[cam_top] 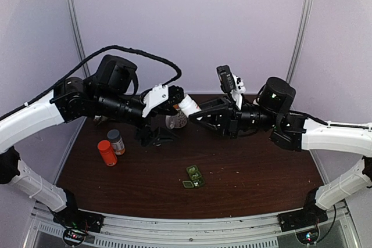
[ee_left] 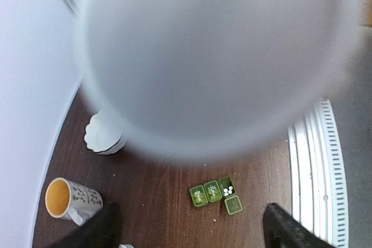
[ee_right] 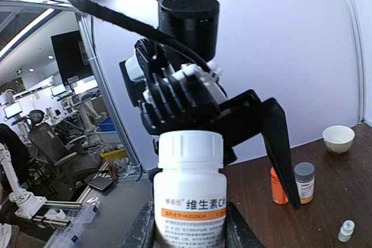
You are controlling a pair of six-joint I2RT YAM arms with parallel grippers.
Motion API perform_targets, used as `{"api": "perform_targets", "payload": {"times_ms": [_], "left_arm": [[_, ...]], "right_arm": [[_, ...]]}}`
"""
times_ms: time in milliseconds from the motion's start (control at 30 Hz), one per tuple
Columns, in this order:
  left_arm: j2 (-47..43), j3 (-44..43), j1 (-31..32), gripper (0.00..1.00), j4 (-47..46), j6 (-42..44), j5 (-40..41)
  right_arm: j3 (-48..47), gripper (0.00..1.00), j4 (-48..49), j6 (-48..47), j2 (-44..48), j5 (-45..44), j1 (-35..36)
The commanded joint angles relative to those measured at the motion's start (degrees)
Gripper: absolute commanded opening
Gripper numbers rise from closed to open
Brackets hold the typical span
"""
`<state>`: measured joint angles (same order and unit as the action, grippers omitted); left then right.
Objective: Sort the pills into containers
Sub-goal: Screw the lid of the pill bottle onto the pill bottle.
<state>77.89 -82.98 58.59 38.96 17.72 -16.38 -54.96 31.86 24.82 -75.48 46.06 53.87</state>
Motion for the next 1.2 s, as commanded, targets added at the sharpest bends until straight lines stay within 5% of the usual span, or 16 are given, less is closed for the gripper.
{"api": "perform_targets", "payload": {"times_ms": [0,233,500,600,800,1167], "left_arm": [[-10.3,5.0,-0.2,0.97,-10.4,-8.4,6.2],[-20.0,5.6,-0.4,0.97,-9.9,-30.5,14.6],[-12.8,-5.0,-7.2,0.93,2.0,-47.8,-3.3],[-10.1,-2.9,-10.4,0.87,0.2,-53.8,-10.6],[-4.4,-1.6,-10.9,0.91,-6.2,-62.4,-18.5],[1.2,0.1,-10.9,0.83,-9.3,-68.7,-24.6]], "right_arm": [[-2.8,0.00,-15.4,-14.6,2.0,-5.4,-0.3],[-2.4,0.00,-22.9,-26.9,4.0,-10.0,-0.2],[1.5,0.00,-22.2,-39.7,7.5,-20.2,0.9],[1.6,0.00,-22.4,-43.1,8.0,-22.9,1.6],[0.8,0.00,-24.2,-52.3,8.0,-29.5,5.3],[-3.8,0.00,-26.7,-61.4,3.3,-39.0,10.0]]}}
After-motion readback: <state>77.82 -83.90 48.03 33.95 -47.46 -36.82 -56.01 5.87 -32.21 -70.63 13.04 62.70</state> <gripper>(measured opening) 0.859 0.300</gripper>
